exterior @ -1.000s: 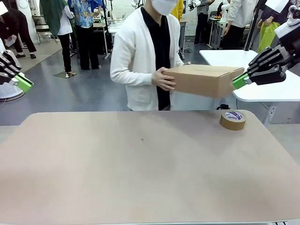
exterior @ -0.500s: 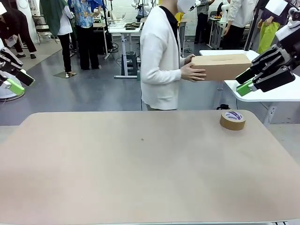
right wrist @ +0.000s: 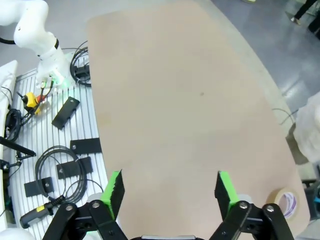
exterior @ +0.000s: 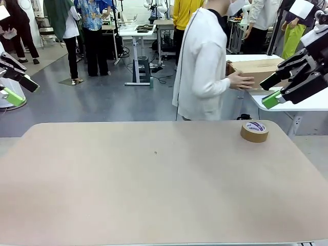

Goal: Wrap the clocks to prevent damage.
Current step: After the human seals the box with tape, release both hands from the side flaps of the Package Box.

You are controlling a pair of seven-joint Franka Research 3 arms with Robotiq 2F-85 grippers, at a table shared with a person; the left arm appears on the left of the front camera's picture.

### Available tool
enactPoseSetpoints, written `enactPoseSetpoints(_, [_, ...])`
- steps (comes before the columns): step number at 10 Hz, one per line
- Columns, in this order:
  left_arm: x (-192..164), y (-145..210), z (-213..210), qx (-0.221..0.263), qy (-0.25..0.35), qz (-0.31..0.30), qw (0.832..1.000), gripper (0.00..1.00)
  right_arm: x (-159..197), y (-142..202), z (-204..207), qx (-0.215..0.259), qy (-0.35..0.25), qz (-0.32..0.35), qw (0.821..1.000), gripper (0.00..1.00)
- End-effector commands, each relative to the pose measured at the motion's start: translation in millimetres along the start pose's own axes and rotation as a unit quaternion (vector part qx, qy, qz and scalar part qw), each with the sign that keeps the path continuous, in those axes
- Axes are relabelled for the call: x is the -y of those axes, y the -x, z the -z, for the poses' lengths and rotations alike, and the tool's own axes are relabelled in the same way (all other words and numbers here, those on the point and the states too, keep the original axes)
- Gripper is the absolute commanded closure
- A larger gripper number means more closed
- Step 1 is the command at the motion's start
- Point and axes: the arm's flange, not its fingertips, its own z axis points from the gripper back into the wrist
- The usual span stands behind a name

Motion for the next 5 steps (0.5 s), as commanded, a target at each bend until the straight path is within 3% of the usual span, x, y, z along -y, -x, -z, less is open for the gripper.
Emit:
enactPoseSetpoints(1, [-3.8,-0.7,-3.4,-0.010,-0.002,-0.014,1.000,0.00,-0.5,3.9,0.3,-0.011,-0.007,0.010,1.000,0.00])
enactPoseSetpoints(5, [-4.2,-0.2,-4.2,-0.012,-0.002,-0.016,1.000,0.00,-2.1,4.5,0.0,-0.016,-0.012,0.007,1.000,0.00])
